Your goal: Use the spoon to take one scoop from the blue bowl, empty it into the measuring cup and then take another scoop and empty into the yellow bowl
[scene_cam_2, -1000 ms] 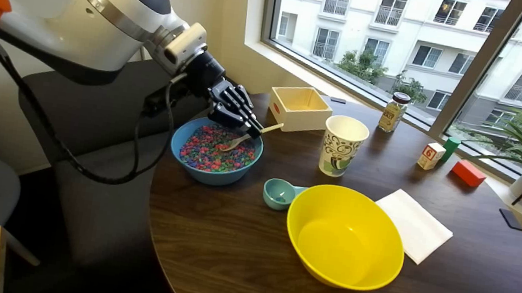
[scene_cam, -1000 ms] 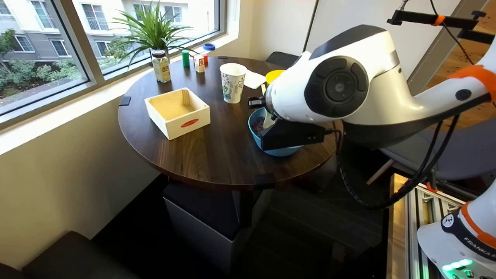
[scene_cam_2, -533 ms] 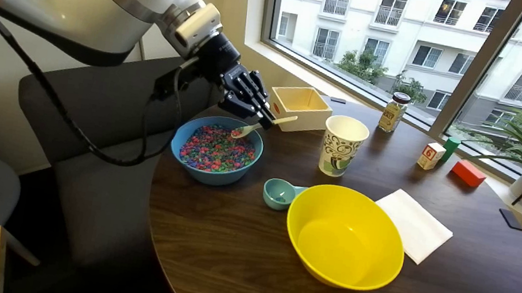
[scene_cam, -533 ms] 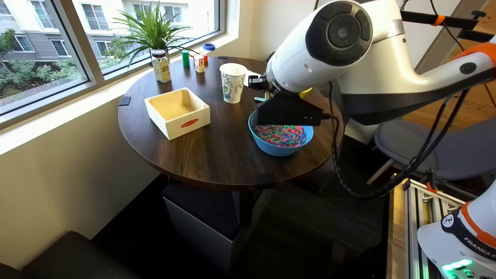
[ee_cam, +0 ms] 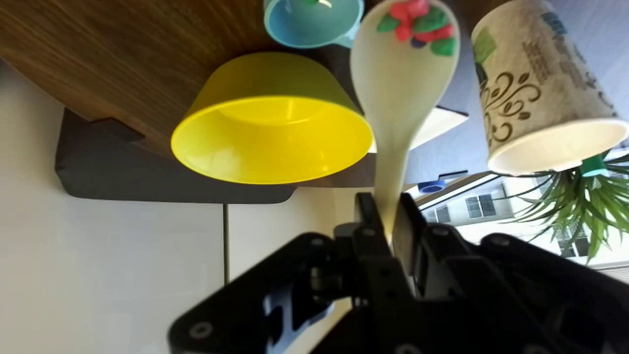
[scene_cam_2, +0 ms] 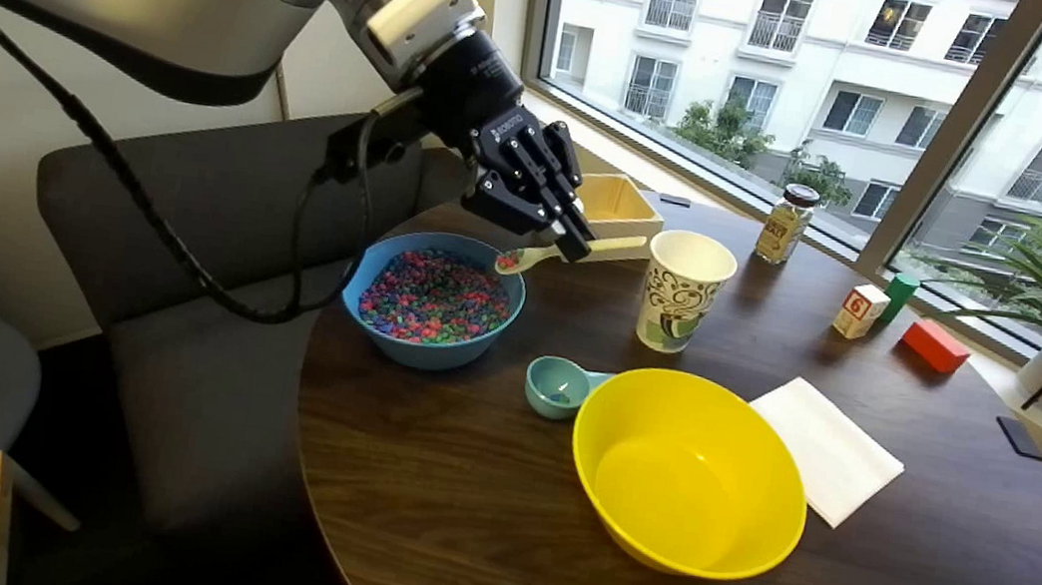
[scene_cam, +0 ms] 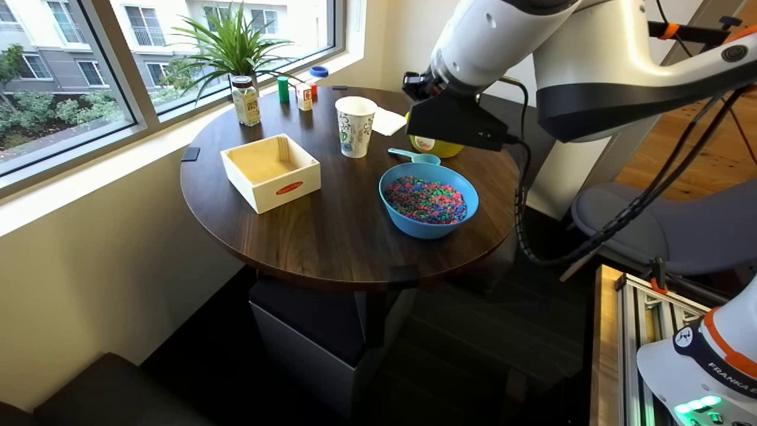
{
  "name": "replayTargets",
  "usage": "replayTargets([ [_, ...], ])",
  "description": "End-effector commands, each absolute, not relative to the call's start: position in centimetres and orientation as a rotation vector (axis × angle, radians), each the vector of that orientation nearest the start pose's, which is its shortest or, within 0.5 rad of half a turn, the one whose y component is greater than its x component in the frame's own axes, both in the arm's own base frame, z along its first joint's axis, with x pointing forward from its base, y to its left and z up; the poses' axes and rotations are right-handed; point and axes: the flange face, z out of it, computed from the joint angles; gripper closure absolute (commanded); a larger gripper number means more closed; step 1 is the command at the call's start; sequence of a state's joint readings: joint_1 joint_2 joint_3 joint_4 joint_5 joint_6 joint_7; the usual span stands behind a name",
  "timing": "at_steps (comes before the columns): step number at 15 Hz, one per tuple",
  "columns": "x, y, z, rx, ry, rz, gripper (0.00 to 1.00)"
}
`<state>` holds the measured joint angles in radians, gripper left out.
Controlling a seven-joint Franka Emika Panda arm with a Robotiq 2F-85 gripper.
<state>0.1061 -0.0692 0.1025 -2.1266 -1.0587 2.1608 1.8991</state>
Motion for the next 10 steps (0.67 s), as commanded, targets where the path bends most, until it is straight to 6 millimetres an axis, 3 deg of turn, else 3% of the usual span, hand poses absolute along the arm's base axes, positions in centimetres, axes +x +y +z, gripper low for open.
replayTargets([
  [1,53.2,4.7,47.8,-2.684,1.764,-1.419,0.97],
  [10,54.2,-2.5,47.4,-2.697,1.88,-1.553,0.97],
])
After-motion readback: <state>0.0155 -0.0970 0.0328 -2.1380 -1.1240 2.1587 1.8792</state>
